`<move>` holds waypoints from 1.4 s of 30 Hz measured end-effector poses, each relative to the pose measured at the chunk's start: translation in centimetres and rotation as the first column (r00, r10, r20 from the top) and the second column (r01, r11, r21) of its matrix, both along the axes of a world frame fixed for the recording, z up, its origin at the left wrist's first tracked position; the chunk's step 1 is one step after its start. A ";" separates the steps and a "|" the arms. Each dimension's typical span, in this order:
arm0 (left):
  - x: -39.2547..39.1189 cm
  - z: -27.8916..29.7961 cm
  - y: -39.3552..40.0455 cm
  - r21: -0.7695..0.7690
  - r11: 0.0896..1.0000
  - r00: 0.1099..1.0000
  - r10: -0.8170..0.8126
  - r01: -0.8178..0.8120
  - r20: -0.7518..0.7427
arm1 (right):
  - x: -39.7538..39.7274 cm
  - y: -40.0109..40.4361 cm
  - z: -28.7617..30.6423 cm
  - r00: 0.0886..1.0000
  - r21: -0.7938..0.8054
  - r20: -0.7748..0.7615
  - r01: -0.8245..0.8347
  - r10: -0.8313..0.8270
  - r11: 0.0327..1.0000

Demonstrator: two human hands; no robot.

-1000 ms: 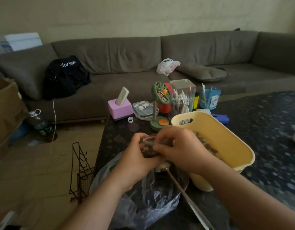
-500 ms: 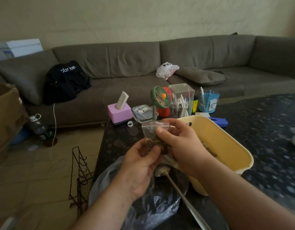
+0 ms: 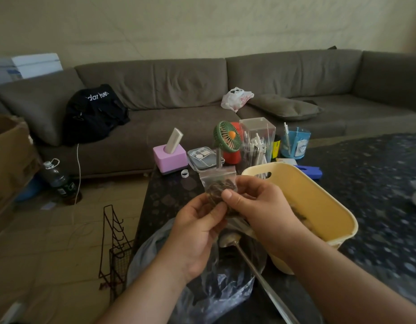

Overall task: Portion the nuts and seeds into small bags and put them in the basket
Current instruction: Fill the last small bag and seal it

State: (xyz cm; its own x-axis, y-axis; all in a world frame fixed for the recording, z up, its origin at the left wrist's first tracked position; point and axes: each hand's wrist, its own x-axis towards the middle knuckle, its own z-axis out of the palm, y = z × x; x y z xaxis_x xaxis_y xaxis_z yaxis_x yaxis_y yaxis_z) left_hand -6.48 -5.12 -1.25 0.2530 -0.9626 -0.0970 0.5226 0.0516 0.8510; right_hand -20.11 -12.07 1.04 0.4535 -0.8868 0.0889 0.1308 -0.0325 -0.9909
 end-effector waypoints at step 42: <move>1.0 -1.1 -0.3 0.005 1.000 0.973 -0.006 0.005 0.233 | 0.9 -0.1 -1.6 0.997 0.114 0.072 -0.031 0.022 0.993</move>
State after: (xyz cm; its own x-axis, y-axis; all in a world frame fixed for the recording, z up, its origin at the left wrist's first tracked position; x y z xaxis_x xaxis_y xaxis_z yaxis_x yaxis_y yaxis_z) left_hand -5.49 -5.39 -2.30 0.2637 -0.9638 -0.0401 0.3104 0.0454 0.9495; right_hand -19.26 -12.13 -0.58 0.4732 -0.8808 0.0192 0.1996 0.0859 -0.9761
